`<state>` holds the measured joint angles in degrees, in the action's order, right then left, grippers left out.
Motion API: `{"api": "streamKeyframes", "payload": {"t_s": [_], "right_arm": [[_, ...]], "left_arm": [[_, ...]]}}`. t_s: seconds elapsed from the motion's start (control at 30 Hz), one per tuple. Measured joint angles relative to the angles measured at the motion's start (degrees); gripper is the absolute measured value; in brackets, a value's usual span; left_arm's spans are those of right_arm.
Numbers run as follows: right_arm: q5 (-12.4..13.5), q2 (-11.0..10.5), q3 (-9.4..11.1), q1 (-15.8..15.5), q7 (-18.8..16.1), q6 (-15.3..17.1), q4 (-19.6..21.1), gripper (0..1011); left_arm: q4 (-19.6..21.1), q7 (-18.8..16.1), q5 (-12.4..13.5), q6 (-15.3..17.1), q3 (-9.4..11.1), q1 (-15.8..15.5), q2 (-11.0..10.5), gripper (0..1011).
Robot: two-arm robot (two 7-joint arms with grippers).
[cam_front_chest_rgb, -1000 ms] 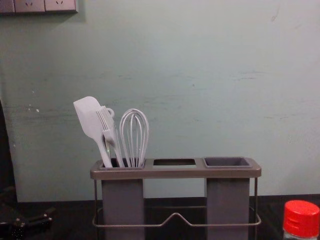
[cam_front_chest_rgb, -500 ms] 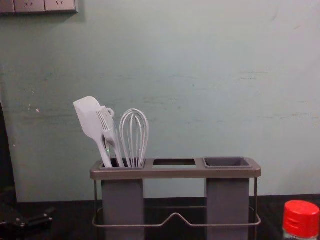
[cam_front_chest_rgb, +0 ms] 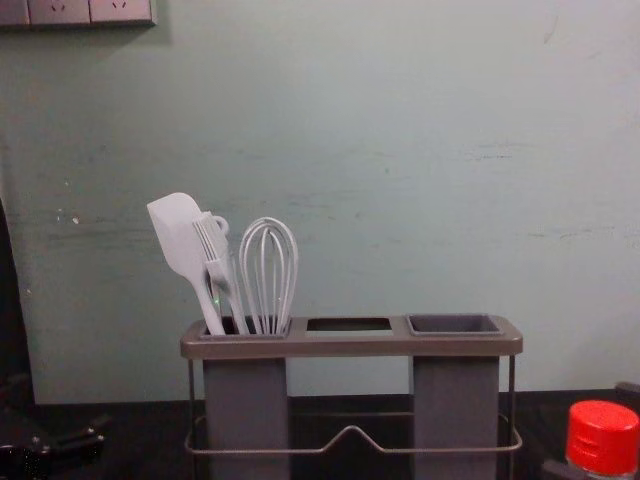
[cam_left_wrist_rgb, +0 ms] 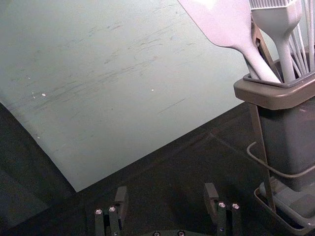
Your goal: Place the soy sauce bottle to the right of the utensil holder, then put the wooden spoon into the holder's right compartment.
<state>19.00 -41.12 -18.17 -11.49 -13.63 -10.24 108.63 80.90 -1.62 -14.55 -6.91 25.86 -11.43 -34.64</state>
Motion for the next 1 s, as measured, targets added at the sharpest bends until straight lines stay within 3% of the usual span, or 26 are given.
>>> {"api": "streamKeyframes", "payload": {"t_s": [0.2,0.33,0.57,0.87,1.0], "right_arm": [[1.88,3.32,-0.32,0.96,-1.41,-1.0,-2.0,1002],[1.88,4.63,-0.03,0.87,-1.61,-1.08,-2.07,935],[0.9,5.28,0.62,0.39,-1.59,-0.4,-1.52,760],[0.09,6.19,1.44,0.2,-3.21,0.45,-1.42,456],[-0.14,6.35,2.05,-0.04,-3.74,0.58,-1.19,392]], "left_arm": [[0.0,0.0,0.0,0.0,0.0,0.0,0.0,1011],[0.0,0.0,0.0,0.0,0.0,0.0,0.0,1012],[0.0,0.0,0.0,0.0,0.0,0.0,0.0,1012],[0.0,0.0,0.0,0.0,0.0,0.0,0.0,1011],[0.0,0.0,0.0,0.0,0.0,0.0,0.0,1011]]}}
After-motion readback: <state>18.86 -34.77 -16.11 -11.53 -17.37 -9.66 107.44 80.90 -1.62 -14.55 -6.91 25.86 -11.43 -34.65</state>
